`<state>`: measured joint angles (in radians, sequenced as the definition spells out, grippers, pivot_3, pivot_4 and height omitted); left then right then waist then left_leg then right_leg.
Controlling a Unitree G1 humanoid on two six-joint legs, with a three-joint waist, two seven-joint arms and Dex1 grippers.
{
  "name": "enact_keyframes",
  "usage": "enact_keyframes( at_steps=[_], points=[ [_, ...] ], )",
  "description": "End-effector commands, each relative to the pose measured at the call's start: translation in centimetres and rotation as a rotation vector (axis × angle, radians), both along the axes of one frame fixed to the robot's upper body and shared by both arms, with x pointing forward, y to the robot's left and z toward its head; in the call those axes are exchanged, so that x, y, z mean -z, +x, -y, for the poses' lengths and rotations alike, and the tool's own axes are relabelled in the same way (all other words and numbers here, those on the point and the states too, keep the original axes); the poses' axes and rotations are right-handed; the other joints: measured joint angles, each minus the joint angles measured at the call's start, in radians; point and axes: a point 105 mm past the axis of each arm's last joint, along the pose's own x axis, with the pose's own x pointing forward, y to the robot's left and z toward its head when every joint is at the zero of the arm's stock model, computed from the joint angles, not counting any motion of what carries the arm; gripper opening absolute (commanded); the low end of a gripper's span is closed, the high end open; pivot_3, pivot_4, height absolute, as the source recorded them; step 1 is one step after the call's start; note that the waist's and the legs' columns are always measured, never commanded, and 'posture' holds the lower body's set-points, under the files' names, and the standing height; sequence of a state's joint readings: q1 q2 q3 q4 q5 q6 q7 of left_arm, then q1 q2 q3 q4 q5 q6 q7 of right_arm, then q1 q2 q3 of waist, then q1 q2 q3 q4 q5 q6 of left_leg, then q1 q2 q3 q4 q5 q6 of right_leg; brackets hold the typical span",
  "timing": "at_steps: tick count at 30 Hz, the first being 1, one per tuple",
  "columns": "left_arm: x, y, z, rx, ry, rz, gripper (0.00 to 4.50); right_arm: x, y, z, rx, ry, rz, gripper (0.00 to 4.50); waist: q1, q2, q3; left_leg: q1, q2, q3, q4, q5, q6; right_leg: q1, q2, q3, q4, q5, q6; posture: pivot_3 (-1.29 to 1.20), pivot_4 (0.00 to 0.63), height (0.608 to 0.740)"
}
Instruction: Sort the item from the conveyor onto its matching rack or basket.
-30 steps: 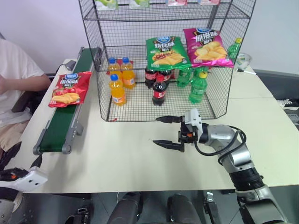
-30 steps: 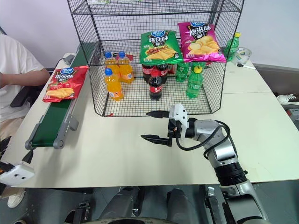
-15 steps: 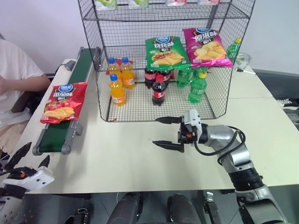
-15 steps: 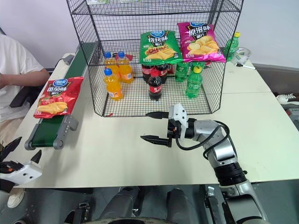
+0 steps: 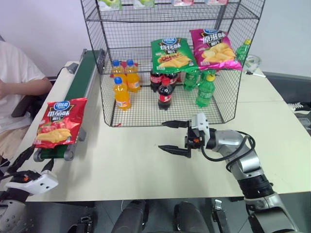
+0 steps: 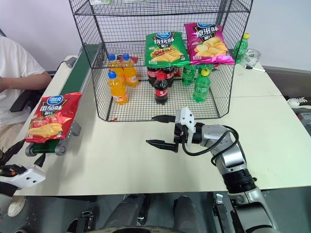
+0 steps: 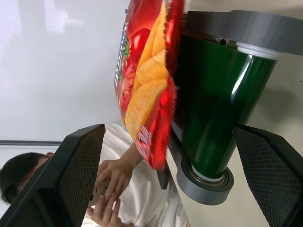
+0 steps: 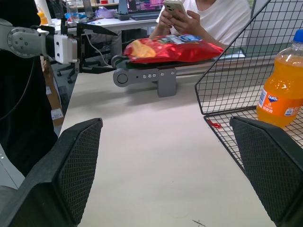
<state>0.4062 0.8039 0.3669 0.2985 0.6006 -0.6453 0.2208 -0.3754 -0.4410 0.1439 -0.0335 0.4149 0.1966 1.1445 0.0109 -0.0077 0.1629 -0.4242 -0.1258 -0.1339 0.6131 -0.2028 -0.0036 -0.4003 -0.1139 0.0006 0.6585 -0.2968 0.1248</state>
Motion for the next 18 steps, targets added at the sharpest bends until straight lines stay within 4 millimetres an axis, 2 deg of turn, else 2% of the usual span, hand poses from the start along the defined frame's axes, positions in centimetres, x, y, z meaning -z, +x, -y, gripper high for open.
enact_keyframes(
  at_steps=[1,12,18],
  points=[
    [-0.8,0.3,0.2,0.012,0.009,0.036,4.47,-1.2,-0.1,0.0,0.003,0.029,0.050,4.50,0.000,0.000,0.000,0.000,0.000,0.000,0.000,0.000,0.000,0.000,0.000,0.000,0.000,0.000,0.000,0.00,0.150,0.740],
    [-0.7,0.4,0.7,0.018,-0.005,0.043,4.47,-1.0,0.0,0.3,0.018,0.023,0.049,4.50,0.001,0.000,0.000,0.000,0.000,0.000,0.000,0.000,0.000,0.000,0.000,0.000,0.000,0.000,0.000,0.00,0.150,0.740],
    [-0.2,-0.8,1.5,0.028,-0.014,0.028,4.47,-1.1,0.4,0.7,0.025,0.013,0.058,4.50,0.000,0.000,0.000,0.000,0.000,0.000,0.000,0.000,0.000,0.000,0.000,0.000,0.000,0.000,0.000,0.00,0.150,0.740]
  ],
)
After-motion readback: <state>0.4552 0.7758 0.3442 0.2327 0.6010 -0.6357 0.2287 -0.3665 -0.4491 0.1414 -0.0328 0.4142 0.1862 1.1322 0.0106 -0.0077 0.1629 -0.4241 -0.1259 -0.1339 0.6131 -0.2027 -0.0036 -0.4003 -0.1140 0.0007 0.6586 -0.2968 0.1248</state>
